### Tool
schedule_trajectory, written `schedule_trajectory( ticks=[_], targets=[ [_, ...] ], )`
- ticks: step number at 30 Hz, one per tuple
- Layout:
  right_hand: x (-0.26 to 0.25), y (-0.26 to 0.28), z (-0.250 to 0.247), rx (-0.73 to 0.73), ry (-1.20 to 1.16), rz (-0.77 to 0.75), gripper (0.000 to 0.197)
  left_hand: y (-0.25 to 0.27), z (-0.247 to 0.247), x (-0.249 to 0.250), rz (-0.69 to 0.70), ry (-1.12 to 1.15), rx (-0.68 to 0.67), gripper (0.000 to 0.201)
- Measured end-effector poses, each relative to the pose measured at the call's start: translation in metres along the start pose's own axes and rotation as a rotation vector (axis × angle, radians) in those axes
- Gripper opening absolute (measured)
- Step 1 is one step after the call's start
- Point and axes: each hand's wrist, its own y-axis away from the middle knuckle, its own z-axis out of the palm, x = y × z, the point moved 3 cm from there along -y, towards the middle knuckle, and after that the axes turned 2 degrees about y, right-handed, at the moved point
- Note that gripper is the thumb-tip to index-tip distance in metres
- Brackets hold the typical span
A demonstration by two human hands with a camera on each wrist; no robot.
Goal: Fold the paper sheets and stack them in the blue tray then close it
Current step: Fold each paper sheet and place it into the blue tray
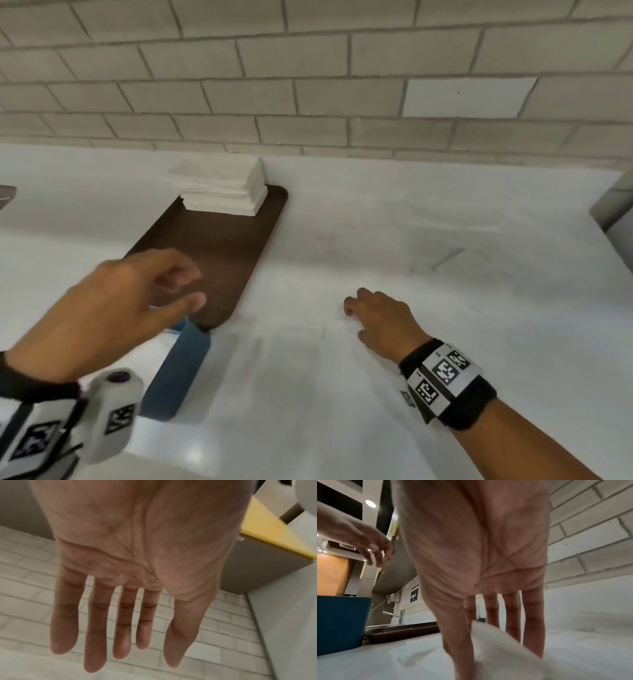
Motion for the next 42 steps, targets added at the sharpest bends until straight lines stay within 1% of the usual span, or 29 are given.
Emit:
schedule_trajectory(
  ticks=[2,4,7,9,11,13,15,17,19,21,22,24,26,28,30,32,33,34,35,36,38,40,42],
  targets=[
    [0.005,0.002,-0.001,-0.005,-0.073,-0.012,0.032,-0.002,0.022,0.040,0.056,0.071,-0.053,0.022],
    [0.009,0.006,-0.002,-0.031,-0.162,-0.019,0.027,-0.009,0.051,0.067,0.093,0.115,-0.118,0.022],
    [0.014,0.023,-0.017,-0.008,-0.258,-0.044,0.017,-0.030,0.100,0.087,0.137,0.160,-0.198,0.017],
    [0.019,0.044,-0.032,0.041,-0.291,-0.052,0.009,-0.049,0.131,0.096,0.156,0.146,-0.207,0.013],
    [0.029,0.070,-0.049,0.081,-0.303,-0.051,0.009,-0.069,0.157,0.107,0.154,0.087,-0.194,0.015],
    [0.047,0.096,-0.065,0.103,-0.271,-0.030,0.011,-0.087,0.181,0.122,0.155,0.014,-0.229,0.029],
    [0.071,0.117,-0.080,0.144,-0.275,0.018,0.013,-0.097,0.204,0.137,0.153,-0.073,-0.309,0.049],
    [0.095,0.132,-0.093,0.202,-0.347,0.080,0.018,-0.100,0.220,0.149,0.158,-0.181,-0.367,0.067],
    [0.116,0.139,-0.101,0.262,-0.458,0.129,0.024,-0.100,0.229,0.155,0.156,-0.260,-0.366,0.075],
    [0.131,0.145,-0.104,0.290,-0.566,0.163,0.025,-0.099,0.232,0.157,0.162,-0.291,-0.332,0.071],
    [0.136,0.147,-0.103,0.285,-0.612,0.170,0.022,-0.099,0.232,0.157,0.161,-0.285,-0.319,0.065],
    [0.142,0.150,-0.100,0.273,-0.650,0.181,0.012,-0.100,0.232,0.157,0.142,-0.217,-0.319,0.049],
    [0.145,0.152,-0.096,0.303,-0.651,0.190,0.013,-0.098,0.230,0.158,0.130,-0.157,-0.319,0.033],
    [0.143,0.153,-0.096,0.377,-0.703,0.184,0.011,-0.095,0.225,0.161,0.131,-0.120,-0.283,0.022],
    [0.141,0.153,-0.098,0.467,-0.815,0.161,0.015,-0.091,0.214,0.160,0.115,0.024,-0.188,0.015],
    [0.137,0.152,-0.101,0.562,-1.011,0.135,0.015,-0.088,0.198,0.156,0.041,0.332,-0.053,0.012],
    [0.134,0.150,-0.102,0.609,-1.137,0.112,0.014,-0.085,0.191,0.153,-0.024,0.533,-0.015,0.016],
    [0.130,0.149,-0.102,0.651,-1.272,0.084,0.013,-0.082,0.187,0.154,-0.085,0.751,-0.025,0.020],
    [0.126,0.145,-0.100,0.674,-1.403,0.064,0.015,-0.077,0.184,0.157,-0.128,0.967,-0.068,0.023],
    [0.121,0.140,-0.097,0.675,-1.522,0.061,0.016,-0.073,0.183,0.160,-0.150,1.116,-0.103,0.025],
    [0.109,0.128,-0.082,0.639,-1.658,0.121,0.019,-0.067,0.182,0.169,-0.143,1.234,-0.102,0.031],
    [0.098,0.116,-0.064,0.610,-1.657,0.223,0.019,-0.062,0.179,0.178,-0.098,1.287,-0.049,0.038],
    [0.090,0.108,-0.047,0.580,-1.648,0.298,0.020,-0.056,0.175,0.185,-0.018,1.288,0.002,0.046]
  ],
)
